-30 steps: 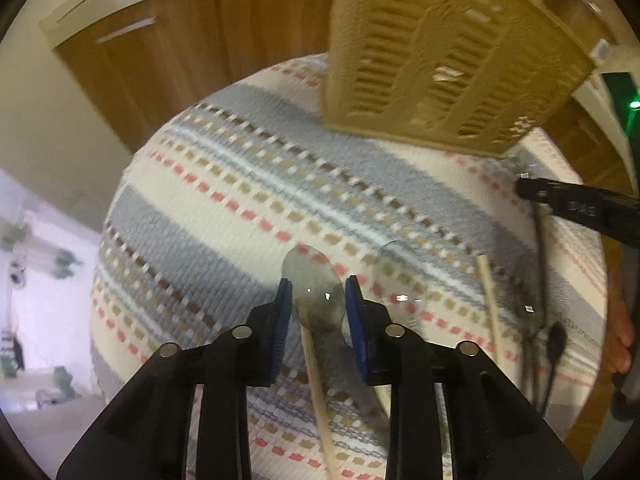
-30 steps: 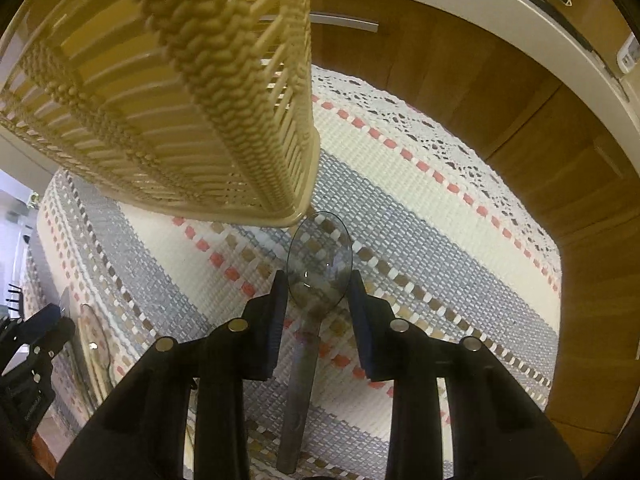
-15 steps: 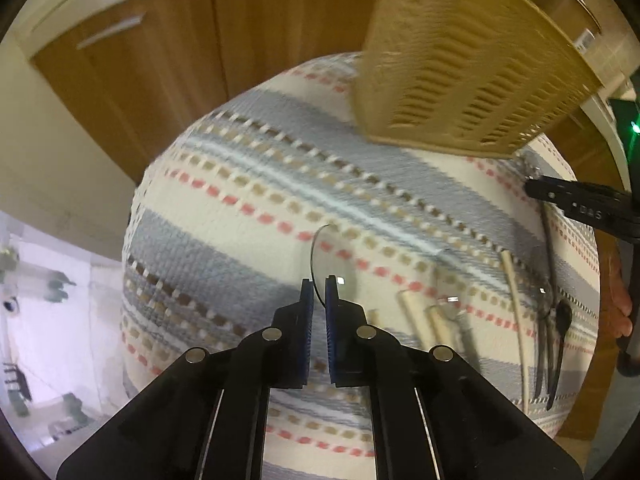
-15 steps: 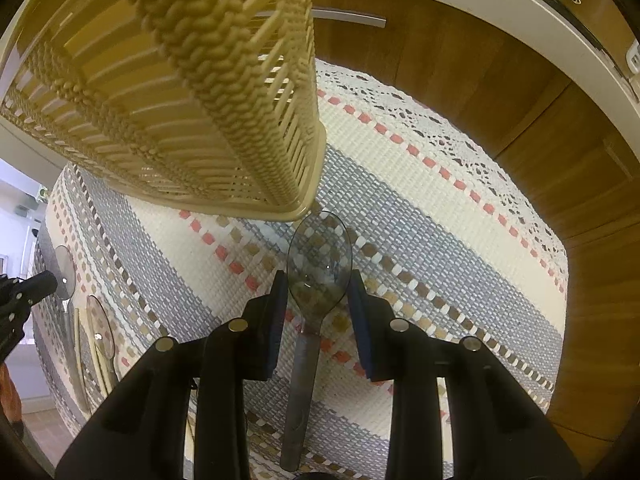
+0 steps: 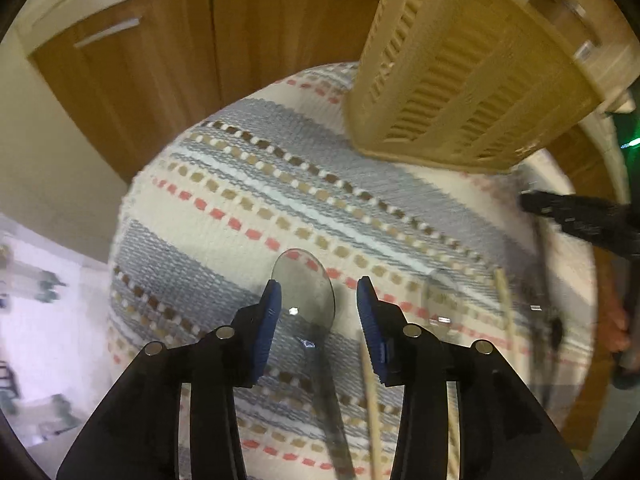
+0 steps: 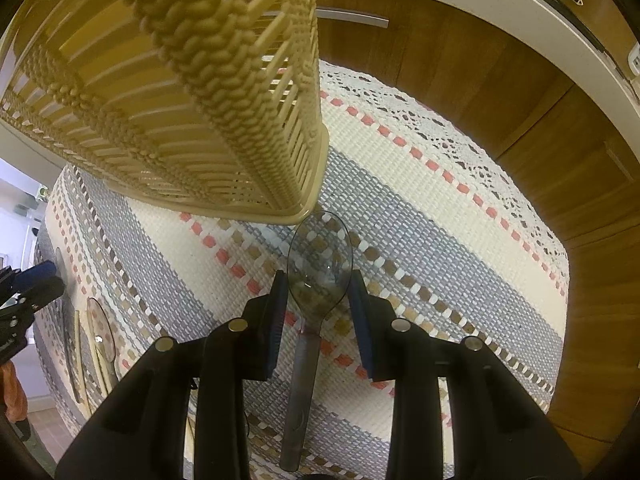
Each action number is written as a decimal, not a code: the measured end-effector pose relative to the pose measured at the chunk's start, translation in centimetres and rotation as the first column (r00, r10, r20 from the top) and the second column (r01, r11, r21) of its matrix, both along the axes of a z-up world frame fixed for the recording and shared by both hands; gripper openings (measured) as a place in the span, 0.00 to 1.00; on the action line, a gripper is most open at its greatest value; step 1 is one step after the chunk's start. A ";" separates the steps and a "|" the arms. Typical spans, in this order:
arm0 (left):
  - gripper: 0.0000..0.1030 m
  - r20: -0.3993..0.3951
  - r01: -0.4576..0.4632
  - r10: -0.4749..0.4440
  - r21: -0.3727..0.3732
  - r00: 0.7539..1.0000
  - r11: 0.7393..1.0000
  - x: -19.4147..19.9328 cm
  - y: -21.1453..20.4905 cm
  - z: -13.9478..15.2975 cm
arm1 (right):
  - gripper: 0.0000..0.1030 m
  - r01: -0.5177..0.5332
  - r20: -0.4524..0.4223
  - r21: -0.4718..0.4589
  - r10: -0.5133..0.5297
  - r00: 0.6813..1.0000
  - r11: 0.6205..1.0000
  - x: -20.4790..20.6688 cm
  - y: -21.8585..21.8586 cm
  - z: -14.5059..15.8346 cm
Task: Organize utensils
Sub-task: 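Close the left gripper on a clear plastic spoon while the right gripper holds its spoon, then lift the spoon in the left gripper and drop it into the tan caddy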
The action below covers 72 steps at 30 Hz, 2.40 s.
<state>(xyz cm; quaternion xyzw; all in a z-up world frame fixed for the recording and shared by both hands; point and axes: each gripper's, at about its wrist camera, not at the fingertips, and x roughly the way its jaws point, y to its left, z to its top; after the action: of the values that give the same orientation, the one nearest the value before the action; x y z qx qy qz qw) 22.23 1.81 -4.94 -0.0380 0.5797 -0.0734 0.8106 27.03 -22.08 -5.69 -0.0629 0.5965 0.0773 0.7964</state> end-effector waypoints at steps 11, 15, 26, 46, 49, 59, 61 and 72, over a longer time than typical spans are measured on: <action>0.40 0.035 -0.005 0.004 0.029 0.999 1.000 -0.7 0.7 1.5 | 0.29 -0.006 0.002 -0.014 0.006 1.000 1.000 -0.1 0.5 -0.1; 0.46 0.032 -0.011 0.008 0.089 0.999 0.996 -0.5 0.2 0.6 | 0.30 -0.007 0.002 -0.020 0.007 1.000 1.000 -0.1 0.8 0.0; 0.30 -0.001 0.032 -0.032 0.127 0.999 0.991 0.7 -0.9 -1.5 | 0.45 0.032 -0.016 0.052 -0.032 0.999 0.998 0.7 -0.3 0.9; 0.29 0.115 0.015 -0.022 0.063 0.993 0.998 1.7 -2.1 1.0 | 0.09 0.000 -0.010 0.049 0.000 1.000 0.999 0.5 0.5 1.5; 0.29 0.113 0.015 -0.021 0.053 0.993 0.998 1.8 -1.9 0.6 | 0.40 0.007 0.017 0.078 -0.009 1.000 0.997 0.4 -0.2 2.3; 0.29 0.139 0.010 -0.014 0.026 0.990 1.000 2.2 -1.6 0.9 | 0.36 -0.048 0.016 -0.013 0.048 0.999 0.999 -0.6 3.6 1.2; 0.29 0.149 0.006 -0.010 0.026 0.989 1.000 2.1 -1.6 1.1 | 0.29 -0.077 0.031 -0.075 0.079 0.996 0.994 -0.9 4.7 1.4; 0.29 0.388 -0.001 0.023 -0.058 0.921 0.998 -1.3 -0.8 9.1 | 0.29 -0.145 0.241 0.144 0.108 0.964 0.979 -8.9 2.8 9.7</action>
<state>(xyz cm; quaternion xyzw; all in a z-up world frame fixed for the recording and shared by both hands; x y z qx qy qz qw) 20.93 1.00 4.20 -0.0491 0.4050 -0.0910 0.9084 18.17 -19.32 4.02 -0.0454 0.4860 0.1680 0.8565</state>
